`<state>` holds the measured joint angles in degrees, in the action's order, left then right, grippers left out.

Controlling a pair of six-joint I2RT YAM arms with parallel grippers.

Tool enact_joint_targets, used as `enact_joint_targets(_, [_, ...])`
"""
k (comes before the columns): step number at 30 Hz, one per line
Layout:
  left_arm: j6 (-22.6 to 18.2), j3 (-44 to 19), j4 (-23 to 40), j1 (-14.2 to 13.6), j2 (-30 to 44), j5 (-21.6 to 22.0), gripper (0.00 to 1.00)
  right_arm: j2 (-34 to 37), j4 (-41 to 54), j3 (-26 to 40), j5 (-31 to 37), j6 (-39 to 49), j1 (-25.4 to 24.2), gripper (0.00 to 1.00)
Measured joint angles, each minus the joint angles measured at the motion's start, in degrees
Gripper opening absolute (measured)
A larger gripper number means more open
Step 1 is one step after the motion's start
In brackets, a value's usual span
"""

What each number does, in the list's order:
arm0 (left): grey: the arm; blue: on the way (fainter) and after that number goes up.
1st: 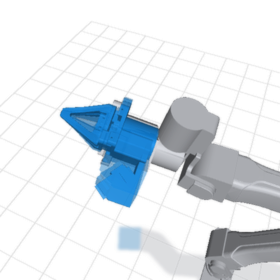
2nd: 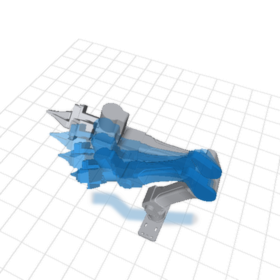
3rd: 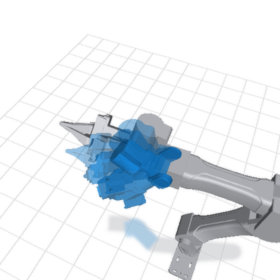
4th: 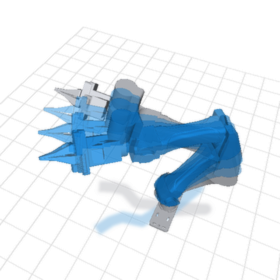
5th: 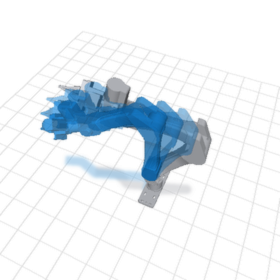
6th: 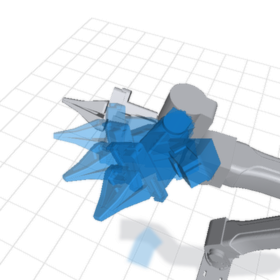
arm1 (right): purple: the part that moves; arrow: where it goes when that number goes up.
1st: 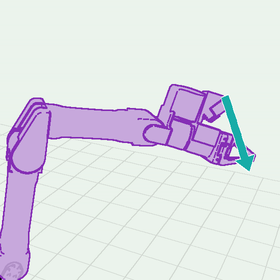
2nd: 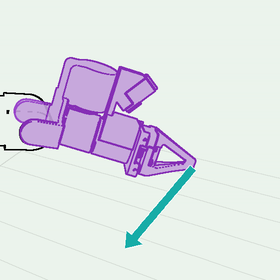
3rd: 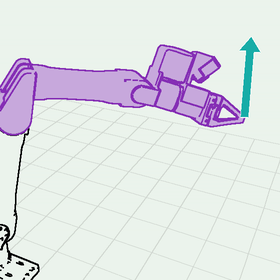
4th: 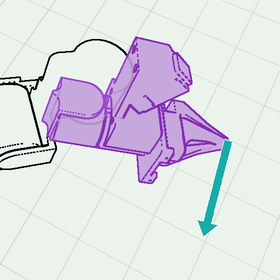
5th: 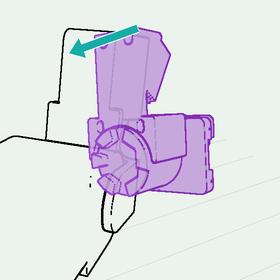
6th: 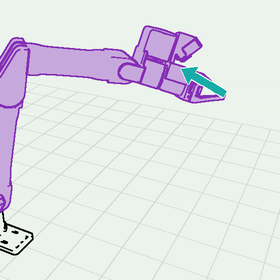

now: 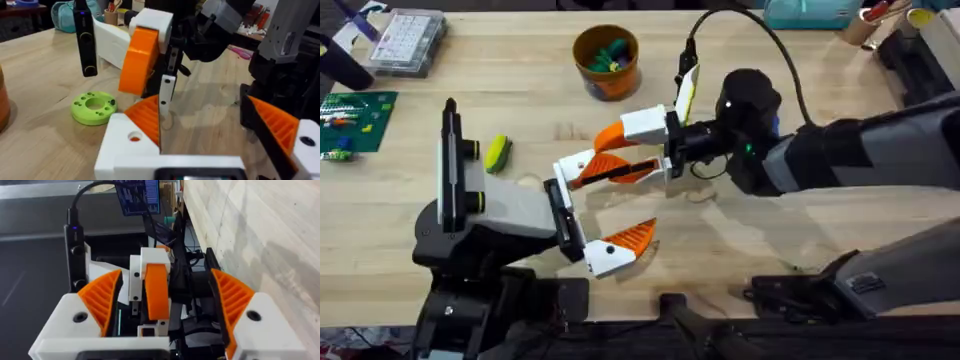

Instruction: Pick up the gripper from the table and insert it into the empty holder that is missing its gripper. Then pick up a screw, insert it into the mounting hole, and use the screwdriver to tighten it. Finally, clean up the table by picking up the vegetable and placing it into the bucket.

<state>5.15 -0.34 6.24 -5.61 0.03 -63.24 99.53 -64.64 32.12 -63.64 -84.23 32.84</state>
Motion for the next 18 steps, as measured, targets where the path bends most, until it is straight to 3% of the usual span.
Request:
enact_joint_targets(6, [0.00, 0.00, 0.00, 0.00, 0.00, 0.00, 0.990, -0.87, 0.35, 0.00, -0.02, 0.00, -1.00, 0.997])
enact_joint_targets(10, [-0.01, 0.00, 0.00, 0.00, 0.00, 0.00, 0.990, -5.17, 2.59, 0.02, 0.04, 1.51, -3.76, 0.996])
enact_joint_targets(14, [-0.05, 0.00, 0.00, 0.00, 0.00, 0.00, 0.990, -11.72, 18.02, 0.69, 0.46, 7.43, -7.35, 0.997])
enact_joint_targets(18, [-0.20, 0.00, 0.00, 0.00, 0.00, -0.02, 0.990, -17.54, 41.86, 3.56, 0.83, 19.01, -11.66, 0.997])
